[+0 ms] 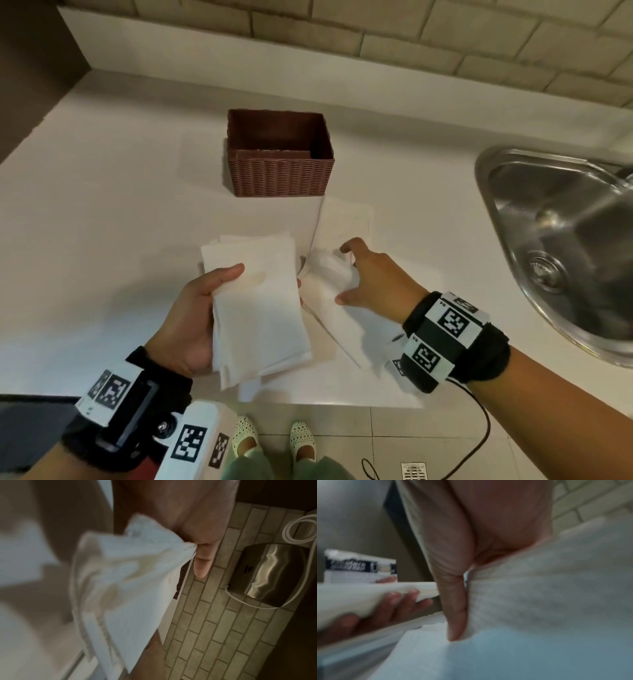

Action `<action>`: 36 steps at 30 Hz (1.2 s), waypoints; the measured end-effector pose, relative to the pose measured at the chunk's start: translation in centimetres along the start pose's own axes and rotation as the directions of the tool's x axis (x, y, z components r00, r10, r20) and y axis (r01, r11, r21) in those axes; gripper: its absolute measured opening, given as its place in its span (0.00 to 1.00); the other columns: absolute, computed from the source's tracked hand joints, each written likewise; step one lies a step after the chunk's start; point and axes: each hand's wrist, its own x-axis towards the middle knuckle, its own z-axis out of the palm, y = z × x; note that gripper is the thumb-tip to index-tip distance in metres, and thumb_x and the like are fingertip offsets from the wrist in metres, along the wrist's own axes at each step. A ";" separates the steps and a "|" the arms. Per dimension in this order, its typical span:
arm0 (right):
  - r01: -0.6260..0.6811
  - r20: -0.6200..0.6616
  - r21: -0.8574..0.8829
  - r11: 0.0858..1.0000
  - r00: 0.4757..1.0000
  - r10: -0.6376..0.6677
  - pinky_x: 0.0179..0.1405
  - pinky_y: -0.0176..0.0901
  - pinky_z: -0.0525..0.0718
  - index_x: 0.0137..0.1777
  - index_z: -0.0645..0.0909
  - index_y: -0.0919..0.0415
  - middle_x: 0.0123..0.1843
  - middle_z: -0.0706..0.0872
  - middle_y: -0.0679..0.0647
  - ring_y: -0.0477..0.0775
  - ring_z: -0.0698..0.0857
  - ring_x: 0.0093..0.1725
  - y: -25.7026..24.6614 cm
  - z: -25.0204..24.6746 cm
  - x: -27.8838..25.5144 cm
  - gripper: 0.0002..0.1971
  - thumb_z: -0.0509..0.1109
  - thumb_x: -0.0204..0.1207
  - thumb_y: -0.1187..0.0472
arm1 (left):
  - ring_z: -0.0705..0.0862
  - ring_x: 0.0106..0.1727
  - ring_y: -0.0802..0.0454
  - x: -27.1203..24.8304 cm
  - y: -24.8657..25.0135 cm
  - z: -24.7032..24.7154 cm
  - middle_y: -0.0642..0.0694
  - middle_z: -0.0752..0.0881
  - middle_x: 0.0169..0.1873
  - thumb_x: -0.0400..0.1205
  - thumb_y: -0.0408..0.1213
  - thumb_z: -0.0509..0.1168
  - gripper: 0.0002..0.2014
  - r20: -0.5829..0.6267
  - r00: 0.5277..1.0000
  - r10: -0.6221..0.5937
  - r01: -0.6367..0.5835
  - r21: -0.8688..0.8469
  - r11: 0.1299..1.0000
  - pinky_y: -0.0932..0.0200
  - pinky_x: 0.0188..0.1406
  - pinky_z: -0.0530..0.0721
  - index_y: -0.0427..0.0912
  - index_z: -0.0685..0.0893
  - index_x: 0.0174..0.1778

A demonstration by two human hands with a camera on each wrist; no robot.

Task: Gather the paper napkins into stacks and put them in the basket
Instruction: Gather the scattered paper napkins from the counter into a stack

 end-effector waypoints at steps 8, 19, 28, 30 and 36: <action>0.024 0.090 0.141 0.990 0.995 -0.037 0.40 0.36 0.80 0.52 0.82 0.55 0.44 0.86 0.44 0.47 0.85 0.42 0.9 -3.7 -4.6 0.11 0.70 0.75 0.51 | 0.83 0.63 0.36 0.2 0.4 -0.4 0.33 0.83 0.65 0.62 0.45 0.73 0.34 -0.026 0.999 -0.020 0.019 -0.030 0.999 0.40 0.55 0.86 0.37 0.81 0.65; -0.162 0.029 0.917 0.365 0.938 0.344 0.34 0.42 0.91 0.54 0.83 0.64 0.54 0.90 0.59 0.54 0.91 0.45 10.4 -8.1 -5.7 0.36 0.87 0.42 0.59 | 0.83 0.63 0.37 1.4 0.8 0.2 0.34 0.81 0.67 0.63 0.47 0.70 0.37 0.017 0.999 -0.042 0.042 -0.002 0.999 0.41 0.54 0.87 0.38 0.77 0.69; -0.065 0.108 -0.030 0.997 0.992 0.067 0.37 0.30 0.74 0.50 0.81 0.53 0.41 0.82 0.43 0.49 0.81 0.44 5.0 -7.5 -2.6 0.12 0.77 0.68 0.55 | 0.85 0.60 0.36 2.0 0.6 1.0 0.33 0.82 0.65 0.67 0.46 0.66 0.31 0.053 0.996 -0.074 0.075 -0.008 0.997 0.41 0.52 0.87 0.36 0.78 0.67; -0.010 0.216 -0.157 0.988 0.976 0.044 0.41 0.35 0.77 0.53 0.82 0.58 0.45 0.85 0.48 0.52 0.83 0.47 4.1 -8.1 -1.5 0.13 0.75 0.70 0.55 | 0.85 0.60 0.36 2.0 0.5 0.8 0.33 0.83 0.64 0.66 0.46 0.66 0.33 0.038 0.997 -0.067 0.067 0.004 0.998 0.40 0.53 0.87 0.36 0.78 0.67; 0.042 0.289 -0.381 0.924 0.954 0.076 0.55 0.46 0.75 0.65 0.77 0.61 0.54 0.79 0.57 0.59 0.78 0.60 3.7 -6.7 2.4 0.24 0.73 0.71 0.49 | 0.84 0.61 0.36 1.7 0.1 0.9 0.33 0.83 0.64 0.68 0.46 0.65 0.32 0.049 0.995 -0.081 0.080 0.023 0.997 0.43 0.52 0.88 0.36 0.77 0.68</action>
